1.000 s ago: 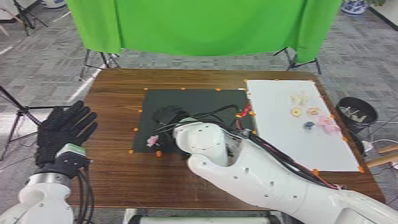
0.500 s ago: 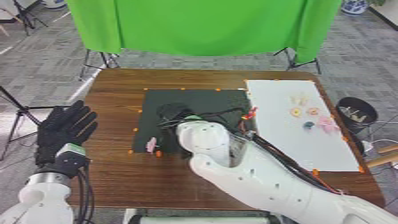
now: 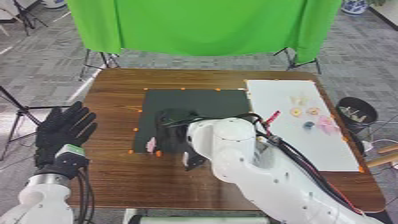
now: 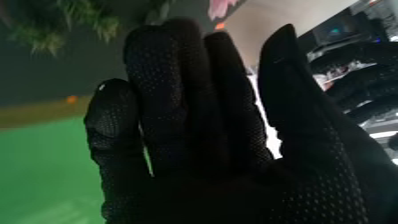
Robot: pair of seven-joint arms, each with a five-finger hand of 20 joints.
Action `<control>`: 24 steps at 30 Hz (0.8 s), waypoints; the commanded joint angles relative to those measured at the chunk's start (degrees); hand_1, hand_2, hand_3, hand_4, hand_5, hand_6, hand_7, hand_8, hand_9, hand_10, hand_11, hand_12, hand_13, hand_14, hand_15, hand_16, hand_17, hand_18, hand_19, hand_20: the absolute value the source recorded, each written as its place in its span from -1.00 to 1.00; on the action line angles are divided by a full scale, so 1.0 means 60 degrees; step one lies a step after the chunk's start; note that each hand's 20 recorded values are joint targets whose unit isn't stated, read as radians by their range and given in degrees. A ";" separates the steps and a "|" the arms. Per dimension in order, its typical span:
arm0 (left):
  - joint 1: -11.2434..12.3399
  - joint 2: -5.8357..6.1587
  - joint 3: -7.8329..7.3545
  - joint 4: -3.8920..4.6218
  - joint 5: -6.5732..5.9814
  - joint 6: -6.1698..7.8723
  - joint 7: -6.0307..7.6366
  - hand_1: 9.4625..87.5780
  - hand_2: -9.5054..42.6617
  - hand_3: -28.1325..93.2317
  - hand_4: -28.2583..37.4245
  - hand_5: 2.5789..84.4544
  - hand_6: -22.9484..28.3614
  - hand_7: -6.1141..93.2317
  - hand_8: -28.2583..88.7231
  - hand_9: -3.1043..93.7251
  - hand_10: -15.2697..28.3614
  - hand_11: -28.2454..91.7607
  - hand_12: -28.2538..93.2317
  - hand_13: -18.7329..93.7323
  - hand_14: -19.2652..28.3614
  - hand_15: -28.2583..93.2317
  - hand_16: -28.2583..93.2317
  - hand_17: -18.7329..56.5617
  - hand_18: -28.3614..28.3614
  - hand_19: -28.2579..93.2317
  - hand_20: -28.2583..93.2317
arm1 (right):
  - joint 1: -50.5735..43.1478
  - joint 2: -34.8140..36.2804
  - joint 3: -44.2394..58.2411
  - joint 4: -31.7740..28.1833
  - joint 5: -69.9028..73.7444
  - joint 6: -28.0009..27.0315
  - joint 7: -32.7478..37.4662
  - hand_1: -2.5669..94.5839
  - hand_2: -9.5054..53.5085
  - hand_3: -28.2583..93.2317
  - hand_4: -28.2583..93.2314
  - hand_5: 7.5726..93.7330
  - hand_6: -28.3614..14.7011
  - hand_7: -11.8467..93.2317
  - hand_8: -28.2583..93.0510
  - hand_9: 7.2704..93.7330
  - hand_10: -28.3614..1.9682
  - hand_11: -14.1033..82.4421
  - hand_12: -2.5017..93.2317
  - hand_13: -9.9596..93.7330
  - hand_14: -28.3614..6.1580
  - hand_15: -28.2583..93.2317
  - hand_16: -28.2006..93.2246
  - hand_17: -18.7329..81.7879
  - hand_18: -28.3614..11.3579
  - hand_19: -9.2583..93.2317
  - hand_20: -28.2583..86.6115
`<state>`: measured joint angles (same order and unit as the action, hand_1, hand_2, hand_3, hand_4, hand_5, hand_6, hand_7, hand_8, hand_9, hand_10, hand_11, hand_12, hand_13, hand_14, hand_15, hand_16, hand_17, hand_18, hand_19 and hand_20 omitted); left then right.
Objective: Arrange flowers
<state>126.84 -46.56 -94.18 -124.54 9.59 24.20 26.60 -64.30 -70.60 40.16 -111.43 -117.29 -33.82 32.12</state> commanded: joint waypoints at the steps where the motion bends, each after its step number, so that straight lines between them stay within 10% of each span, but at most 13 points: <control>1: 0.0408 -0.0186 -0.0226 -0.0094 0.0023 -0.0178 0.0016 -0.52 -0.07 0.62 -1.00 0.09 0.32 -0.58 -0.66 -0.14 0.47 -0.11 -0.36 -0.18 0.52 0.18 -0.69 -0.68 0.56 0.16 -0.42 | -0.2401 0.2897 0.2753 -0.1428 -0.0362 0.3006 0.1267 -0.31 -0.56 0.74 -0.86 0.18 0.04 -0.47 -0.72 0.31 -0.39 -0.36 -0.58 0.47 -0.21 0.41 -0.13 0.08 -0.77 0.85 0.04; 10: 0.0494 -0.0168 -0.0351 -0.0091 -0.0072 -0.0175 0.0270 -0.52 -0.07 0.62 -1.00 0.10 0.32 -0.58 -0.66 -0.14 0.46 -0.11 -0.36 -0.18 0.52 0.18 -0.69 -0.68 0.57 0.16 -0.42 | -0.4977 0.4017 0.6221 -0.1263 -0.0257 0.3514 0.2058 -0.20 -0.97 0.74 -0.91 -0.04 0.03 -0.49 -0.71 0.02 -0.28 -0.45 -0.63 0.38 -0.17 0.39 -0.19 0.03 -0.75 0.83 0.02; 15: 0.0364 -0.0103 -0.0095 -0.0059 -0.0359 -0.0065 0.0602 -0.52 -0.07 0.62 -1.00 0.08 0.31 -0.58 -0.66 -0.14 0.46 -0.11 -0.36 -0.18 0.52 0.17 -0.69 -0.68 0.57 0.16 -0.42 | -0.5910 0.3948 0.7376 -0.1275 -0.0595 0.3715 0.2647 -0.17 -1.00 0.77 -0.94 -0.24 -0.07 -0.54 -0.70 -0.28 -0.36 -0.51 -0.65 0.27 -0.23 0.43 -0.21 0.00 -0.76 0.82 0.03; 24: 0.0332 -0.0016 0.0169 -0.0021 -0.0259 -0.0028 0.1128 -0.52 -0.06 0.63 -1.00 0.08 0.31 -0.56 -0.67 -0.14 0.45 -0.10 -0.35 -0.18 0.51 0.17 -0.68 -0.68 0.56 0.16 -0.42 | -0.5649 0.3800 0.7493 -0.0510 -0.0535 0.3142 0.1912 0.12 -1.00 0.75 -1.00 -0.28 -0.02 -0.55 -0.72 -0.34 -0.04 -0.50 -0.73 0.26 -0.06 0.42 -0.09 -0.03 -0.71 0.79 0.08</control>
<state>128.86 -47.02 -94.69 -124.72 7.90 23.88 30.34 -100.20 -47.10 87.16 -117.87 -119.29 -13.46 47.21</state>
